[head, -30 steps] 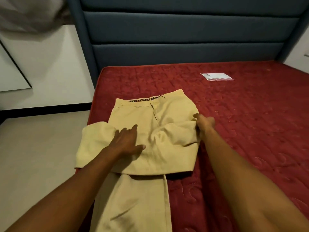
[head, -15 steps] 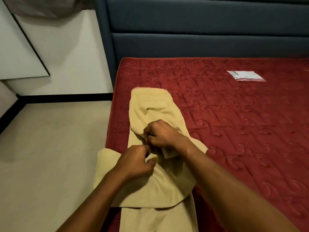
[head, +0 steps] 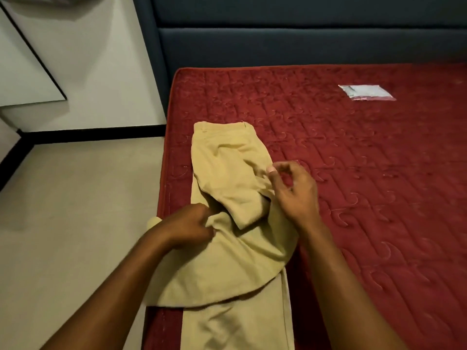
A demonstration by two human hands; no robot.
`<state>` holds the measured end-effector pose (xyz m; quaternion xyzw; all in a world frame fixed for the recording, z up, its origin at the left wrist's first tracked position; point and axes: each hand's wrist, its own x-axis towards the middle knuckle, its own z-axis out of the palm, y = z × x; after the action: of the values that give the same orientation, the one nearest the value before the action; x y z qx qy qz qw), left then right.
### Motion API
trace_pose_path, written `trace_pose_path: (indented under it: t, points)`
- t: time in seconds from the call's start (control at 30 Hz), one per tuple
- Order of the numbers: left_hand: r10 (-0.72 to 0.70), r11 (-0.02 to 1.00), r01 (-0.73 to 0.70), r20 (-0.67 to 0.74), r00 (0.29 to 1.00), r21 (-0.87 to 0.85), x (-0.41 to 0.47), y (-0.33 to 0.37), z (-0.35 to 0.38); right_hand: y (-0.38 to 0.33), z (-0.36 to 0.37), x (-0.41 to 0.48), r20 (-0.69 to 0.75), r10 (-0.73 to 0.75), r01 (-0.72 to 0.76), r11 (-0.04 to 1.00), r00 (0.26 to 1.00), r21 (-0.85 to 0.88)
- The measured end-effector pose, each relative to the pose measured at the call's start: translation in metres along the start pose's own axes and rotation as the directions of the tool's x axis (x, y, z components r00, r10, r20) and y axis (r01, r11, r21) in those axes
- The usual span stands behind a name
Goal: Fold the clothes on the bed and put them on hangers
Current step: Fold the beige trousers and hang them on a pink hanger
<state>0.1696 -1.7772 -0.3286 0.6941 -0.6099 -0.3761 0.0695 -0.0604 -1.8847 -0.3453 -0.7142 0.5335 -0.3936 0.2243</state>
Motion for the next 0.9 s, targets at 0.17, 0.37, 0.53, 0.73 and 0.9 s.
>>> trace_pose_path:
  t: [0.17, 0.37, 0.53, 0.73, 0.9]
  points:
    - [-0.158, 0.708, 0.2, 0.124, 0.98, -0.678, -0.054, 0.013, 0.003, 0.013, -0.018, -0.065, -0.194, 0.067, -0.033, 0.984, 0.979, 0.176]
    - [-0.184, -0.017, 0.099, 0.1, 0.978, -0.995, -0.072, 0.05, 0.044, 0.007, -0.037, -0.108, 0.633, -0.219, 0.283, 0.959, 0.743, -0.001]
    - [-0.13, -0.064, -0.043, -0.035, 0.991, -0.997, -0.055, 0.061, 0.051, -0.027, -0.045, -0.09, 0.551, -0.241, 0.002, 0.917, 0.799, 0.398]
    - [0.073, -0.389, -0.164, -0.208, 0.975, -0.907, 0.004, 0.035, -0.012, -0.019, 0.005, 0.045, 0.625, 0.278, -0.604, 0.691, 0.73, 0.397]
    - [-0.278, -0.377, -0.464, -0.38, 0.882, -0.801, 0.067, 0.022, -0.076, -0.008, 0.037, 0.125, 0.43, 0.418, -0.589, 0.415, 0.8, 0.693]
